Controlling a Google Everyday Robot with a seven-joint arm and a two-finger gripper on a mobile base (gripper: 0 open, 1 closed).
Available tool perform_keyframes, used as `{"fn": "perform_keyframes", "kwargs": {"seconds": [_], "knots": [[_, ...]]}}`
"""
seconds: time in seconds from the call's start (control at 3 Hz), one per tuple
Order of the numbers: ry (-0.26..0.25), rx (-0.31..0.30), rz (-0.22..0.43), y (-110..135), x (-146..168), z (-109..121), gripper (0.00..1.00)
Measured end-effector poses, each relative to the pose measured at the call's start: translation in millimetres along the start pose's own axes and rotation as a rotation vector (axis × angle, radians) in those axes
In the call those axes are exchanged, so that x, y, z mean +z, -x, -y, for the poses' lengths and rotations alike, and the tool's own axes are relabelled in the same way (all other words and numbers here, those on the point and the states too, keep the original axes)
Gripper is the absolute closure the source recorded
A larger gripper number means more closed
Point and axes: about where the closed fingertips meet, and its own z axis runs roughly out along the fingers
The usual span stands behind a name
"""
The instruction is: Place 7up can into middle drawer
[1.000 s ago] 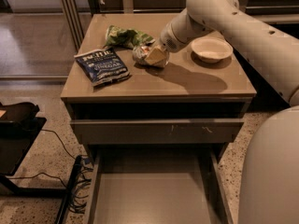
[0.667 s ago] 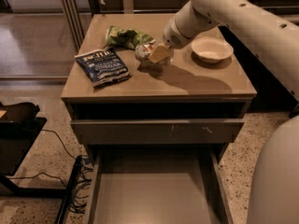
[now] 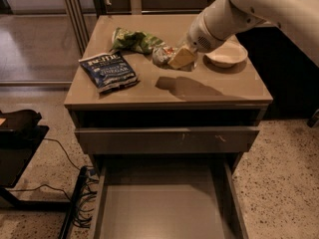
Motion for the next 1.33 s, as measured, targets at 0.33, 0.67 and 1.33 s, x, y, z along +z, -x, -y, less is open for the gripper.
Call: {"fn": "perform_keyframes", "kwargs": {"seconds": [0.33,0.67,1.33], "knots": [[-0.013,0.011,0.028,-13,-35,-31,1.00],[-0.008,0.029,0.039,-33,-63,-71,1.00],[0.052,0.163,0.058,-91,-67,-150,1.00]]}}
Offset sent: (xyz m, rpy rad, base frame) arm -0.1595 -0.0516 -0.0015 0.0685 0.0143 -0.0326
